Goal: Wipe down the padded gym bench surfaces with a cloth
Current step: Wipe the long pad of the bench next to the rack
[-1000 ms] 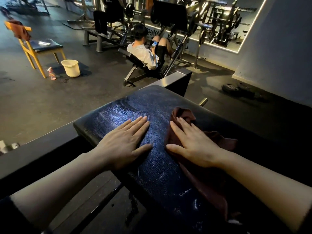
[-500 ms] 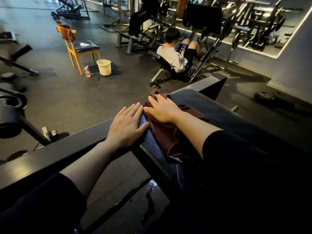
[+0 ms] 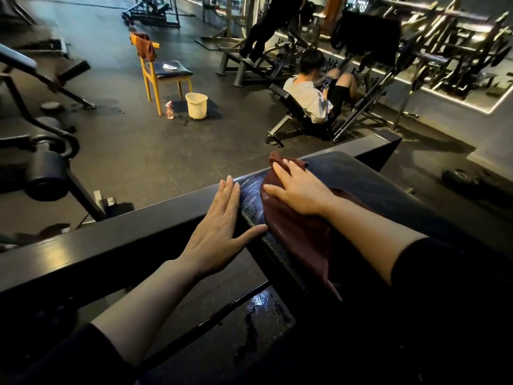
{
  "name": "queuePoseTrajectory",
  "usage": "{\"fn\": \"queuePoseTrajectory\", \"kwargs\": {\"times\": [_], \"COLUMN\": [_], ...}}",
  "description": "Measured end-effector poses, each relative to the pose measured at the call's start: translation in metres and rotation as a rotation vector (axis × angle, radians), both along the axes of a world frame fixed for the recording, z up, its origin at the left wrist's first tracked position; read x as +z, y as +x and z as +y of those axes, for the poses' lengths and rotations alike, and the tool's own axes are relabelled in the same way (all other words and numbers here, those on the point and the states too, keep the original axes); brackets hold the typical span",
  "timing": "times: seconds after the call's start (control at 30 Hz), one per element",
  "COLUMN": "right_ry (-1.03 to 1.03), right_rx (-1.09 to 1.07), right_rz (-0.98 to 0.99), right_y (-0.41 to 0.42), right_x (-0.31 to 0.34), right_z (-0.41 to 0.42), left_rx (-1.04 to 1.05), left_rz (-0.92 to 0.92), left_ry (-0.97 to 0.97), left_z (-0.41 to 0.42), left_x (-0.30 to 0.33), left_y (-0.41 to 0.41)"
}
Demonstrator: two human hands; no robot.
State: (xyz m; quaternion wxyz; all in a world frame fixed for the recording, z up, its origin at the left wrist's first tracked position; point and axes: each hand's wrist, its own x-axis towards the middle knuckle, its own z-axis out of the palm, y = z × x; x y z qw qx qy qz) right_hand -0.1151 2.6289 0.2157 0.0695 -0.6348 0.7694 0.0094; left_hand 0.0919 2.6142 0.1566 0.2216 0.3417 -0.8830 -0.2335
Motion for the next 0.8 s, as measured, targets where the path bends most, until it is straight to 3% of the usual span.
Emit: {"fn": "queuePoseTrajectory", "kwargs": {"times": [0.13, 0.3, 0.43, 0.67, 0.8], "right_ry": [-0.004, 0.003, 0.034, 0.024, -0.002], "right_rx": [0.006, 0.203, 0.208, 0.159, 0.185], "right_rz": [0.012, 0.012, 0.027, 0.04, 0.019], "right_y": [0.015, 0.041, 0.044, 0.058, 0.067], "right_x": [-0.001, 0.007, 0.006, -0.001, -0.006], "right_z": [-0.018, 0.051, 0.081, -0.003, -0.028], "left_rx": [0.05, 0.08, 0.055, 0.025, 0.164], "left_rz": [0.058, 0.158, 0.186, 0.259, 0.32], "left_ry": [0.072, 0.115, 0.097, 0.095, 0.109], "left_z": [0.006, 0.005, 0.002, 0.006, 0.004], "left_x": [-0.002, -0.006, -0.011, -0.012, -0.009], "left_y": [0.002, 0.005, 0.011, 0.016, 0.02]}}
